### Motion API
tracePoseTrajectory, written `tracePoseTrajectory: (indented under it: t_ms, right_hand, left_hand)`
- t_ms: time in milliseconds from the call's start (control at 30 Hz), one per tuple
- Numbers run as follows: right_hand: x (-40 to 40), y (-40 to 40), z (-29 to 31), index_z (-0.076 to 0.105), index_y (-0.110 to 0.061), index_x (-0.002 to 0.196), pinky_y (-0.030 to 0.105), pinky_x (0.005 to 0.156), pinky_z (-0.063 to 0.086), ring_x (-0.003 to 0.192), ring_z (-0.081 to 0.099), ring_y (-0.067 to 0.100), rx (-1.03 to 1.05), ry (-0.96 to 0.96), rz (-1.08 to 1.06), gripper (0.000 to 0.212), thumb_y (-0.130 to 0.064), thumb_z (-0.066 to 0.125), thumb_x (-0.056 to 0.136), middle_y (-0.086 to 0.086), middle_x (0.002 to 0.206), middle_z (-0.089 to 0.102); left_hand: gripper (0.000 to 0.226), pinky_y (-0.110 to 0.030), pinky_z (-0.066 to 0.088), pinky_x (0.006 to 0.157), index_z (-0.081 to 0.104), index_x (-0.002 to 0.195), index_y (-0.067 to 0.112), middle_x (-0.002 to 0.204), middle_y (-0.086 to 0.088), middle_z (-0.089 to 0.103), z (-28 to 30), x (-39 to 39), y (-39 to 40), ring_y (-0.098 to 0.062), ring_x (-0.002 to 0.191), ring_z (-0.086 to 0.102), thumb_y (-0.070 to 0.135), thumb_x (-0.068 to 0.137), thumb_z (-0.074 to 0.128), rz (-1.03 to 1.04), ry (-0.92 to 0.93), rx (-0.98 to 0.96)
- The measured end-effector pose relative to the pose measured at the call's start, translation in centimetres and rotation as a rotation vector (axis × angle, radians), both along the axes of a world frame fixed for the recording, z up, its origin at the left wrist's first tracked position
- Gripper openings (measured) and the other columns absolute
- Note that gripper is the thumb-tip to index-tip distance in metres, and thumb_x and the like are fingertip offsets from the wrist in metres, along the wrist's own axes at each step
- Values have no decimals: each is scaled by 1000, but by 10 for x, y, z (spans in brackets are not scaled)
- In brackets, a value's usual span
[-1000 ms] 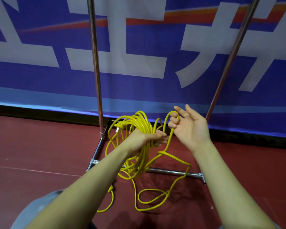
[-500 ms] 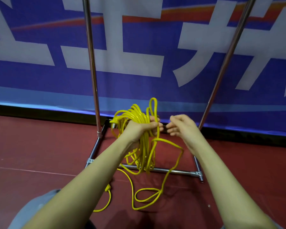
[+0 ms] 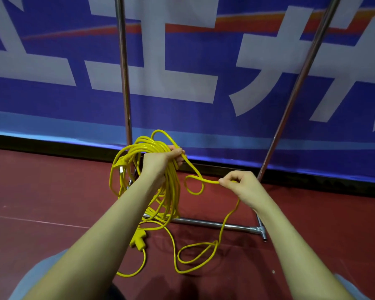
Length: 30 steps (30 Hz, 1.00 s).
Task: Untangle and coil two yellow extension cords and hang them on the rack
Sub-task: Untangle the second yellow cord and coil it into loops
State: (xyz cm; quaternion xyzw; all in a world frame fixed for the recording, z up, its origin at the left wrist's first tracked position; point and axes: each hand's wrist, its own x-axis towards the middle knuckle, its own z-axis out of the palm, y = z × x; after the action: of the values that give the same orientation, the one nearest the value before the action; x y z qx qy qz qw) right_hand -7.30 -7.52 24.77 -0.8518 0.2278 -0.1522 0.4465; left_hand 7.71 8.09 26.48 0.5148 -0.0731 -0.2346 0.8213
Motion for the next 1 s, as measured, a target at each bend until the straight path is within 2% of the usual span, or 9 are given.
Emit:
tracePoseTrajectory:
  t_ms: [67,267,333,400,500,600,767,867,1000]
  right_hand:
    - [3,-5,-12,63,-26,60,37,80,44,72,54,14,-92,88,-64,23,-27,71,81,-7,65,61]
    - [9,4,-23,68,-21,86,30,103,25,105,59,15,-352,372,-211,21,-40,59,89,-6,86,64]
    - [11,5,-24,68,-24,93,30,104,27,108,58,15,-351,377,-162,16,-37,61,88,-6,92,64]
    - [17,9,-23,67,-25,103,32,105,32,110,56,11,-267,213,-18,16,-28,64,87,-6,107,64]
    - [24,27,-12,66,-17,106,16,85,42,94,60,2,51,-85,160,20,-12,66,87,-8,100,66]
    - [29,40,-3,69,-10,95,7,57,35,54,50,-7,211,-158,206,9,-8,65,86,-17,62,61]
    - [29,37,10,70,-10,80,14,60,44,55,58,1,293,-299,86,13,-5,62,88,-7,60,63]
    - [25,33,16,68,-6,81,14,53,46,46,56,5,315,-269,131,18,-4,55,92,2,59,57]
    - [21,36,24,67,-4,82,13,47,42,43,50,1,342,-201,232,20,-4,51,94,-3,53,53]
  left_hand:
    - [17,-24,54,54,59,72,5,60,-6,68,1,-2,-1,-14,53,65,-7,84,61,3,4,6]
    - [15,-23,53,50,56,75,2,62,-9,67,9,-9,-2,-15,54,65,-5,88,57,-94,92,-123]
    - [10,-23,54,51,56,81,2,63,-8,67,12,-7,-1,-15,56,67,-3,89,56,-94,147,-171]
    - [2,-22,55,52,56,89,0,64,-7,68,11,-6,-1,-15,59,68,-2,89,56,-93,171,-193]
    - [3,-23,55,53,56,87,0,65,-8,67,12,-9,-5,-17,60,69,-2,89,56,-110,169,-198]
    - [4,-24,55,58,56,86,1,66,-7,68,15,-9,-8,-17,63,69,-2,89,56,-112,160,-206]
    - [3,-24,57,59,56,91,1,69,-7,70,17,-5,-2,-15,62,70,0,89,58,-90,161,-190]
    - [5,-24,57,60,57,95,3,74,-6,72,17,-7,-1,-14,65,70,3,90,58,-135,130,-184]
    - [12,-24,57,64,60,97,4,80,-3,73,20,-20,-5,-14,73,71,2,93,49,-298,57,-185]
